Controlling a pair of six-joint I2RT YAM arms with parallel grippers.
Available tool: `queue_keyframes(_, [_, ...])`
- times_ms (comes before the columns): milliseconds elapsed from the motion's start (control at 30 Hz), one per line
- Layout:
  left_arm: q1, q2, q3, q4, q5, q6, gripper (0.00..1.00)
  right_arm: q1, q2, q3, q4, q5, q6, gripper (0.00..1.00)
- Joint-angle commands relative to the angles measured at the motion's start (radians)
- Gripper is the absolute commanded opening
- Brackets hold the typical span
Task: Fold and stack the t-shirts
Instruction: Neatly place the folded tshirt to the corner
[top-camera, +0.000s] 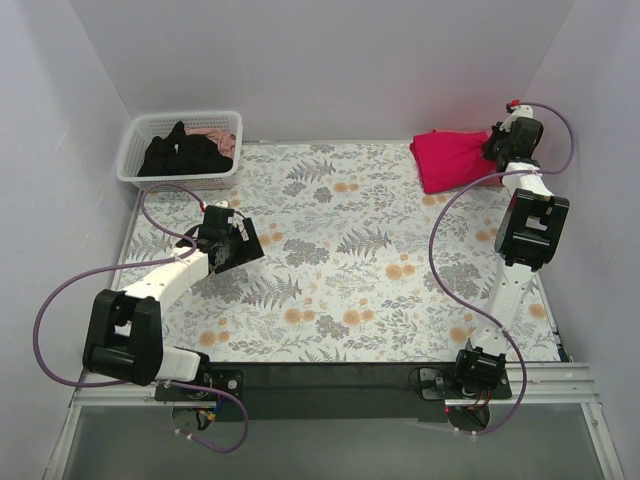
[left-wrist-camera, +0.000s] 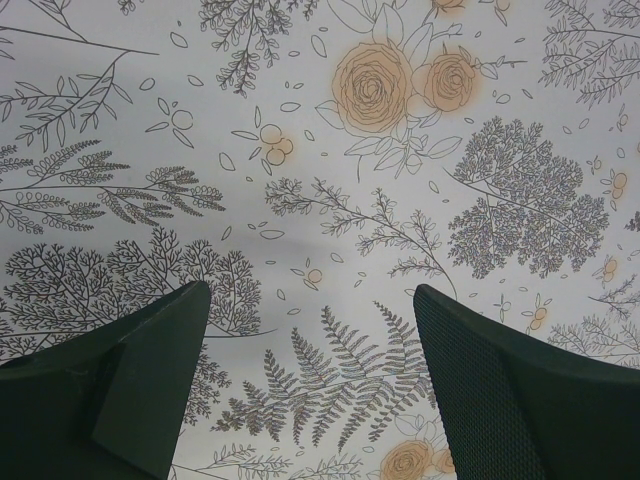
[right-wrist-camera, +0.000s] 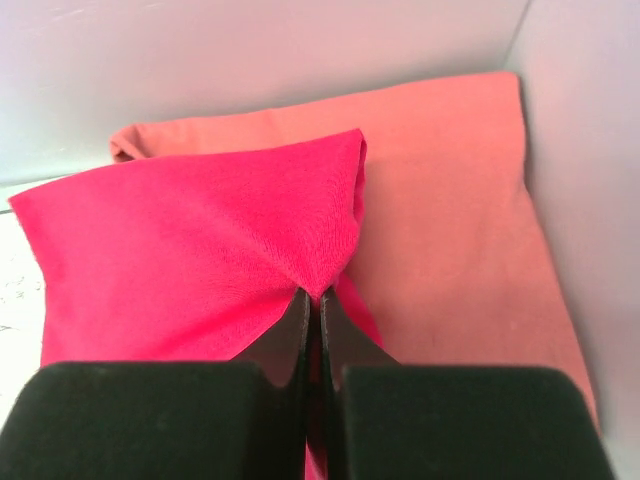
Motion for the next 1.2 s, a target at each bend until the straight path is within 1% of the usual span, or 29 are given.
queue_keyframes(0, [0.005,-0.005,-0.001,0.012,-0.001,0.011,0.82,-0.017,-0.015,0.018,0.054,0.075,-0.009,0.01])
queue_keyframes(267, [0.005,-0.002,-0.001,0.013,0.004,0.014,0.82,-0.048,0.040,0.007,0.042,0.099,-0.001,0.02])
queue_keyframes(300, [0.005,0.000,0.002,0.012,0.004,0.014,0.82,-0.053,0.049,0.007,0.034,0.089,-0.001,0.07])
queue_keyframes(333, [0.005,0.000,0.001,0.012,0.005,0.016,0.82,-0.054,0.052,0.010,0.028,0.080,-0.003,0.14])
queue_keyframes(367, [0.005,0.001,0.001,0.013,0.007,0.014,0.82,-0.056,0.055,0.015,0.021,0.067,-0.004,0.29])
queue_keyframes(433, [0.005,0.001,0.001,0.012,0.009,0.016,0.82,-0.056,0.048,0.013,0.004,0.050,-0.012,0.41])
queue_keyframes(467, [0.005,0.001,0.002,0.012,0.010,0.016,0.82,-0.054,0.042,0.012,0.002,0.041,-0.014,0.50])
queue_keyframes(600, [0.005,-0.002,0.001,0.012,0.013,0.016,0.82,-0.040,-0.035,-0.008,-0.001,0.058,-0.030,0.63])
queue_keyframes(767, [0.005,-0.006,0.001,0.013,0.015,0.013,0.82,0.004,-0.121,-0.034,0.002,0.136,-0.060,0.64])
queue_keyframes(900, [0.005,-0.011,0.002,0.012,0.016,0.014,0.82,0.056,-0.155,-0.059,0.022,0.151,-0.092,0.64])
queue_keyframes(967, [0.005,-0.014,0.001,0.012,0.016,0.014,0.82,0.078,-0.142,-0.054,0.022,0.135,-0.093,0.62])
queue_keyframes(1100, [0.007,-0.022,0.002,0.012,0.016,0.016,0.82,0.099,-0.095,-0.062,0.022,0.080,-0.070,0.54])
queue_keyframes(1167, [0.005,-0.022,0.002,0.012,0.016,0.016,0.82,0.111,-0.084,-0.079,0.024,0.055,-0.048,0.53])
